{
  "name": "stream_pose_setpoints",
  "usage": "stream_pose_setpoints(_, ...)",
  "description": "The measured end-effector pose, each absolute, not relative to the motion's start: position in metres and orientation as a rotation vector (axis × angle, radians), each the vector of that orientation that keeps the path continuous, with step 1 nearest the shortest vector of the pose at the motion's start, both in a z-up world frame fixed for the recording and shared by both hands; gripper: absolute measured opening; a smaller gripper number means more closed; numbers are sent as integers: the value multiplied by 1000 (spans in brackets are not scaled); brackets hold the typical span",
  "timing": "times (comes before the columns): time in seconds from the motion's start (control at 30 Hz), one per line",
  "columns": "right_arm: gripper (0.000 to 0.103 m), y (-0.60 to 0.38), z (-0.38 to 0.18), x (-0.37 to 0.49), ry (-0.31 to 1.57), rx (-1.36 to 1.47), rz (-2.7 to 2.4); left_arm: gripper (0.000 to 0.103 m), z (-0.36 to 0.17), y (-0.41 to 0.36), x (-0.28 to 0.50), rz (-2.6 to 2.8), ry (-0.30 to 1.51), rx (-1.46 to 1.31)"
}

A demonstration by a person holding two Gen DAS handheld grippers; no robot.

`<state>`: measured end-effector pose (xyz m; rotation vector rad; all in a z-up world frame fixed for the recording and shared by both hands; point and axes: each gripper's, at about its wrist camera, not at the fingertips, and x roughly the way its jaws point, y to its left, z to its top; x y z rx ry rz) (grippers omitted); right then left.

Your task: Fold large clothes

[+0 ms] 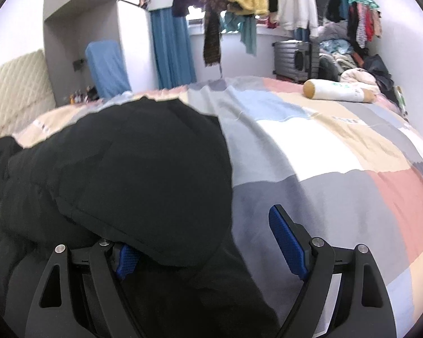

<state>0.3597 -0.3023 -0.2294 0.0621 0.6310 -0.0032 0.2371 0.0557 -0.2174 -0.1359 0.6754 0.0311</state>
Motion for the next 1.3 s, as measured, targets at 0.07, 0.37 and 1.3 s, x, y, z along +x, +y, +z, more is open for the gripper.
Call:
stream_pose_setpoints(0.07,82,-309,-229,360,625,77,-14,103,-215,55,236,23,664,-128)
stream_pose_setpoints(0.37,85,-343,-242,369,682,215,-60,103,-211,52,232,-5,667,-130)
stream_pose_setpoints(1.3,84,-371,-236,192,1358,272,350,103,-185,28,191,-131,649,-173)
